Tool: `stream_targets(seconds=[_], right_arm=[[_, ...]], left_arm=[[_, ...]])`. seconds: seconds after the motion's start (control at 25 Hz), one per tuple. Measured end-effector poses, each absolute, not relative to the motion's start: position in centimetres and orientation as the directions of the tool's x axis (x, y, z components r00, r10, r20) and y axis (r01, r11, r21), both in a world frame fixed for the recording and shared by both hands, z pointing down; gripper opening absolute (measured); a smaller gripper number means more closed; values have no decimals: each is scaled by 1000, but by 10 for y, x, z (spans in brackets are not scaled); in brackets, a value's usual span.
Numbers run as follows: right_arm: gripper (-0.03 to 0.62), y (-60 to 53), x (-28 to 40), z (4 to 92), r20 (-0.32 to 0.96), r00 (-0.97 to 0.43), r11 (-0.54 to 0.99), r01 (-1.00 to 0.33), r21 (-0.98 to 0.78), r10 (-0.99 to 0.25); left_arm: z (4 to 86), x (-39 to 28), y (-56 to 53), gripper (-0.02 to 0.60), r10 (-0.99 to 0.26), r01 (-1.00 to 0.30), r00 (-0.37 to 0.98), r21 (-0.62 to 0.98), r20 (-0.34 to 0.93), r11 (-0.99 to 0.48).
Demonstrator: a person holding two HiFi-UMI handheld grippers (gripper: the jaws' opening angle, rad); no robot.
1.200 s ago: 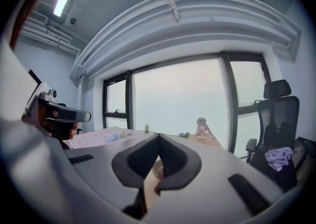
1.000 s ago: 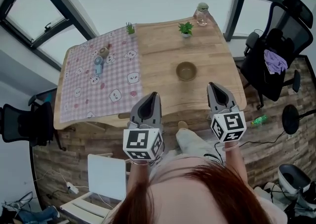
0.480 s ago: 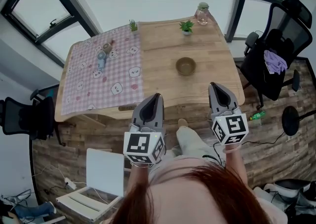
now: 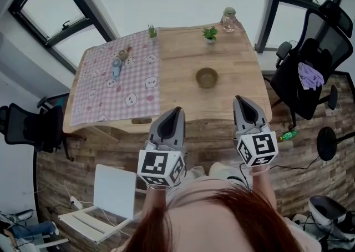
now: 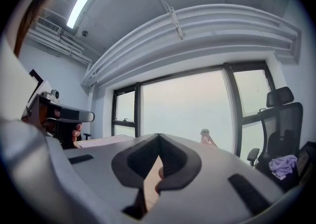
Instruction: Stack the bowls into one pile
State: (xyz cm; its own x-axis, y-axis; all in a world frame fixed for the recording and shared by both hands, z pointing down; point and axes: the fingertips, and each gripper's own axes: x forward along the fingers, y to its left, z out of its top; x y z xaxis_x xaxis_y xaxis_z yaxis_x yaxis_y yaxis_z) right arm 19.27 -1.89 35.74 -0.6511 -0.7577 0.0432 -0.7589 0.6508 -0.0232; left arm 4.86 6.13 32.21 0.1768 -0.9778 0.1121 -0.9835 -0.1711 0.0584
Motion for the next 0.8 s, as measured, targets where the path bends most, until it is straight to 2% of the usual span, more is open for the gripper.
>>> stream_targets(seconds=[0.4,0.8], right_arm=[[0,-29,214,324,38,-716,717,-697,23,-697],[0,-26,230,323,33,-769,769,-639,-19,-638]], left_arm=[[311,88,45,11,-983,-991,130,48,128,-125],[312,116,40,11,-986,-995,98,47,135,-93]])
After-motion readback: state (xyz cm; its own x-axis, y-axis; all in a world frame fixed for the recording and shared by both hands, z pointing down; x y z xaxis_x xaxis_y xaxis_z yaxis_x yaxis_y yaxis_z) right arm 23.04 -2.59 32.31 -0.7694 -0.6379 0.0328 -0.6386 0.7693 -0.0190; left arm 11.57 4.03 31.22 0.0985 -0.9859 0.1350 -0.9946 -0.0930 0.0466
